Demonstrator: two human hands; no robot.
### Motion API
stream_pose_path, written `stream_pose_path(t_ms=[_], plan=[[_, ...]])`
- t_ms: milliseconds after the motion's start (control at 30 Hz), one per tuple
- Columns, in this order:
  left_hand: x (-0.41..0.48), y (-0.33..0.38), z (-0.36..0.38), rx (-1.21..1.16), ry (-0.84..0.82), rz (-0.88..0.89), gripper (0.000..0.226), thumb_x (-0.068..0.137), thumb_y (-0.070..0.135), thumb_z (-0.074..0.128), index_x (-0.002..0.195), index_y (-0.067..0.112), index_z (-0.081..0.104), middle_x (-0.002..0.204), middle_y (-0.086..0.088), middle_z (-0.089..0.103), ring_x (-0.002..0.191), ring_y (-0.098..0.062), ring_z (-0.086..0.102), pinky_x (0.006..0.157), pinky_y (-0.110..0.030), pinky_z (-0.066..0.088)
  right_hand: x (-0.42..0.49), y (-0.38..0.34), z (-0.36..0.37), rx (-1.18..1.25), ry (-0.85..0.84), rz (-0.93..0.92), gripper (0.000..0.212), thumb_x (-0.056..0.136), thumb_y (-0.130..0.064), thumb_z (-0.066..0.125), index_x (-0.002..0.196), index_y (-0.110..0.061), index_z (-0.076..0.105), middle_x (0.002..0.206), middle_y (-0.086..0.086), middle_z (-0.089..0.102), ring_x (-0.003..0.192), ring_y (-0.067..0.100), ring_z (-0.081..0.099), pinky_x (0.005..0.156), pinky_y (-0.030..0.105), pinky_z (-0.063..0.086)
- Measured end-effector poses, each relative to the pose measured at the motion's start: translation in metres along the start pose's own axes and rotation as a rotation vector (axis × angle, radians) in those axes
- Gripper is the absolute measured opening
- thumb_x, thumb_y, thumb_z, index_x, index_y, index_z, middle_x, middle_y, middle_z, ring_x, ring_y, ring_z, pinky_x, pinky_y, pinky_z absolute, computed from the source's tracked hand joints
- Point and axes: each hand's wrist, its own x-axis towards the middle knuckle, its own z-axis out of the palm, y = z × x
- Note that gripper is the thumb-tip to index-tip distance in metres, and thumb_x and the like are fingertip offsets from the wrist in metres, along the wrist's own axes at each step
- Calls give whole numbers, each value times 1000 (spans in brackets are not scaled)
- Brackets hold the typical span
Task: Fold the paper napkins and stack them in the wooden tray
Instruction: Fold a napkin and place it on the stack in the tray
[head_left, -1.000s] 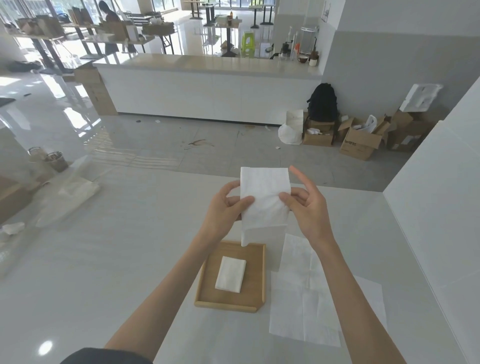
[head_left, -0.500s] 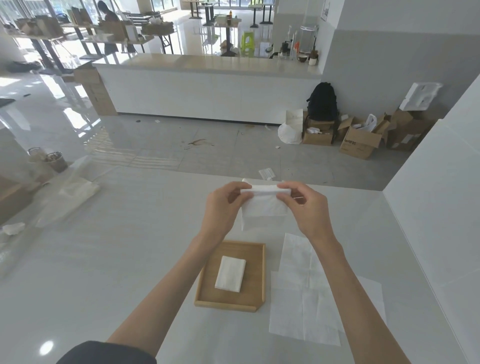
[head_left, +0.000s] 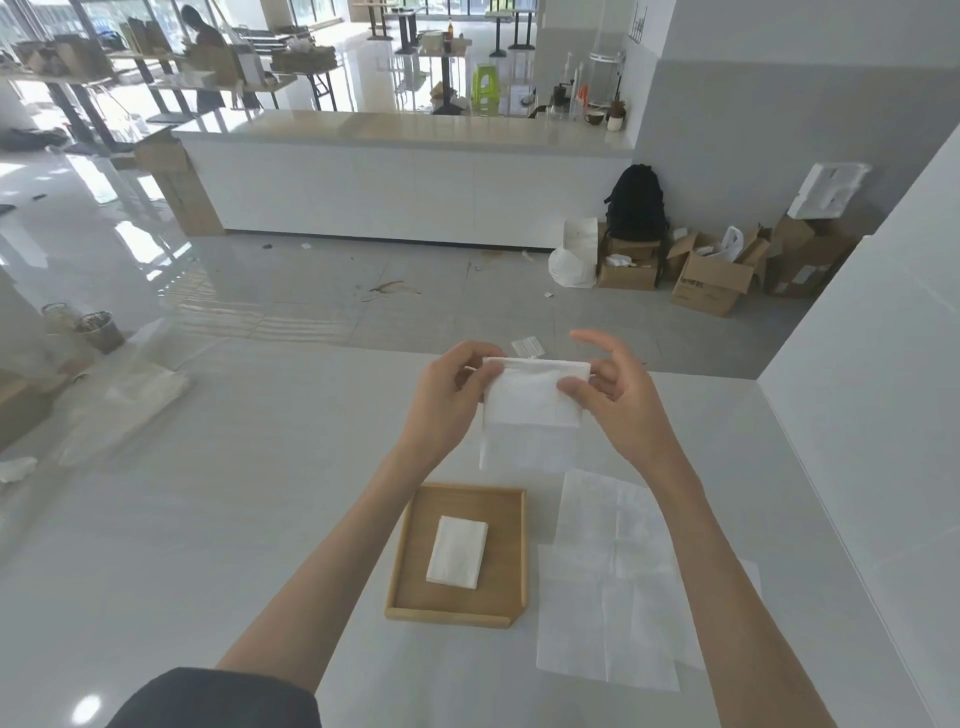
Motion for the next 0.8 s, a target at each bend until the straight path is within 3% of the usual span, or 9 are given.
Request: stream_pose_path(t_ms=[67, 133, 267, 333, 400, 500, 633, 733, 800], plan=[[1, 2, 0, -30, 15, 6, 18, 98, 8, 59, 109, 18, 67, 88, -3, 68, 75, -22, 66, 77, -50, 58, -3, 2, 0, -18, -49, -1, 55, 89, -14, 76, 127, -48, 55, 104, 8, 74, 93, 25, 72, 85, 30, 58], [1, 2, -3, -100, -29, 7, 35, 97, 8, 61, 124, 32, 59, 88, -1, 64, 77, -25, 65, 80, -49, 57, -6, 3, 2, -41, -10, -30, 54, 89, -12, 75, 126, -47, 55, 101, 6, 75, 93, 22, 71, 85, 27, 56], [-8, -2, -2, -144, -269, 18, 72, 91, 5, 69, 133, 56, 41, 120, -6, 63, 102, -25, 66, 88, -36, 58, -1, 1, 1, -30, 31, -64, 49, 92, -12, 72, 129, -41, 56, 101, 11, 75, 96, 27, 71, 85, 35, 56], [-11, -6, 1, -139, -285, 40, 61, 90, 0, 67, 128, 46, 52, 125, -5, 60, 105, -26, 64, 87, -37, 57, 2, 0, -2, -38, 26, -61, 46, 94, -14, 70, 130, -38, 56, 100, 13, 75, 94, 31, 71, 86, 39, 55], [-9, -8, 2, -108, -239, 55, 41, 91, -2, 65, 112, 32, 65, 119, -4, 63, 101, -22, 64, 84, -33, 54, 2, -2, -5, -17, 19, -48, 39, 96, -14, 68, 127, -35, 58, 99, 8, 76, 89, 24, 71, 82, 35, 54], [-4, -3, 2, -63, -164, 40, 31, 92, -1, 65, 99, 29, 69, 113, -4, 66, 94, -12, 63, 84, -24, 51, -2, -2, -7, -32, -45, -10, 30, 92, -14, 73, 113, -34, 67, 107, -4, 73, 94, 20, 69, 81, 33, 53], [2, 3, -3, -51, -260, 32, 40, 88, -1, 70, 118, 25, 65, 116, -4, 57, 94, -11, 62, 85, -22, 53, -4, 4, -5, -104, -33, 8, 32, 88, -11, 76, 112, -30, 69, 111, -15, 70, 100, 25, 67, 88, 41, 58], [2, 5, -2, 72, -327, 39, 57, 88, 0, 71, 137, 24, 56, 117, 2, 50, 99, -15, 63, 92, -23, 53, -3, 0, -5, -162, -14, -24, 35, 89, -13, 75, 120, -27, 69, 111, -15, 69, 95, 11, 67, 84, 23, 54], [3, 7, 0, 163, -277, 92, 54, 90, -2, 67, 138, 19, 56, 113, 4, 49, 96, -7, 59, 91, -13, 48, -2, -2, -5, -195, -3, -45, 36, 89, -12, 76, 122, -25, 68, 114, -15, 68, 91, 6, 65, 84, 16, 50]])
